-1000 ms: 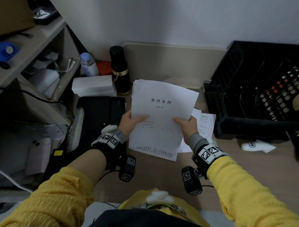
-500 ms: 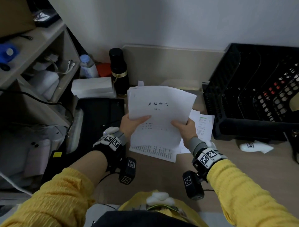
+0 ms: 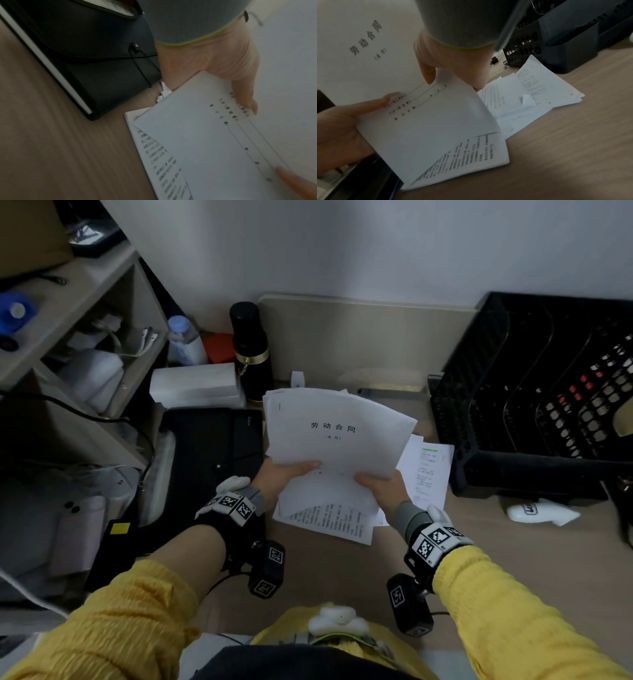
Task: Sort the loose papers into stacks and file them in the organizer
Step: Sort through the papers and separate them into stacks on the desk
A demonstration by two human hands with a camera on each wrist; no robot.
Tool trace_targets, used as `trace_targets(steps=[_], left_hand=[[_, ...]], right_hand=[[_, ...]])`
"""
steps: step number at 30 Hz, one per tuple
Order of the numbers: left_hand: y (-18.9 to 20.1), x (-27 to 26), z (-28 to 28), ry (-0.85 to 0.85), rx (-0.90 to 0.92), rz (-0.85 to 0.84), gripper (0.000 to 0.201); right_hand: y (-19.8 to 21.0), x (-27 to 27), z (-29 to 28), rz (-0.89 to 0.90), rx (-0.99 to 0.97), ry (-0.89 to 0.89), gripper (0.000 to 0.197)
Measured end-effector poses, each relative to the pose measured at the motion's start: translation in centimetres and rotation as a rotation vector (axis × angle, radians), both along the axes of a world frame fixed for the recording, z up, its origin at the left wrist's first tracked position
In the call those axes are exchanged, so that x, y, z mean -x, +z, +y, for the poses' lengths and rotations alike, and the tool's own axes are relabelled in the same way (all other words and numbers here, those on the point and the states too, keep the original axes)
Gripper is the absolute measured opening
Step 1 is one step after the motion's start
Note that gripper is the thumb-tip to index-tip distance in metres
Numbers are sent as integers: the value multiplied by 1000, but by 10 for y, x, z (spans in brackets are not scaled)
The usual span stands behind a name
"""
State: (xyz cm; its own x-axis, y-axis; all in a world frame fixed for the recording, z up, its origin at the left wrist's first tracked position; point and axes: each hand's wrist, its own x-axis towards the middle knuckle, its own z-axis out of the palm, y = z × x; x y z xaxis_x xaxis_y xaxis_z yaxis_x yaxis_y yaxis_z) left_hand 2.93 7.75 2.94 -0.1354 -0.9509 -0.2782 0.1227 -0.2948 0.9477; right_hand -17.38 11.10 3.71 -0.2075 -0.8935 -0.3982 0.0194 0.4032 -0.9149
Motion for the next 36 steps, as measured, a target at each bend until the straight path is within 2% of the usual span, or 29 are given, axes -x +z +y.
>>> trace_targets(steps=[2,6,10,13,15,18,22,24,26,32,36], left_hand=[[-3,-2,2,-44,-9,-50,42],[-4,-3,-2,-61,-73,-120,40],[-15,-6,-7,-20,-170,-182,41],[-26,-19,-8,2,-225,-253,43],[-34,-28,-10,47,-269,-283,44],[-43,-38,-12,77,-324,-332,44],[-52,-41,-17,70,-397,-512,47],[-56,-40,-19,68,-422,-582,46],[-57,-37,-21,58,-439,-609,44],[-56,-28,-27,60,-444,-633,45],[-56,-26,-30,69,-455,-624,44]], right_hand=[[-5,1,1,31,-13,13,17],[-6,1,-8,106,11,29,8],[-12,6,-17,109,-22,95,33],[-27,14,-17,160,-118,207,31],[-38,23,-17,200,-219,204,35],[-54,44,-15,335,-305,187,39],[-65,74,-17,591,-419,113,44],[-67,84,-23,664,-481,70,49],[-67,88,-29,616,-527,42,52],[-72,89,-41,475,-508,11,51],[-70,87,-44,440,-426,-25,35]])
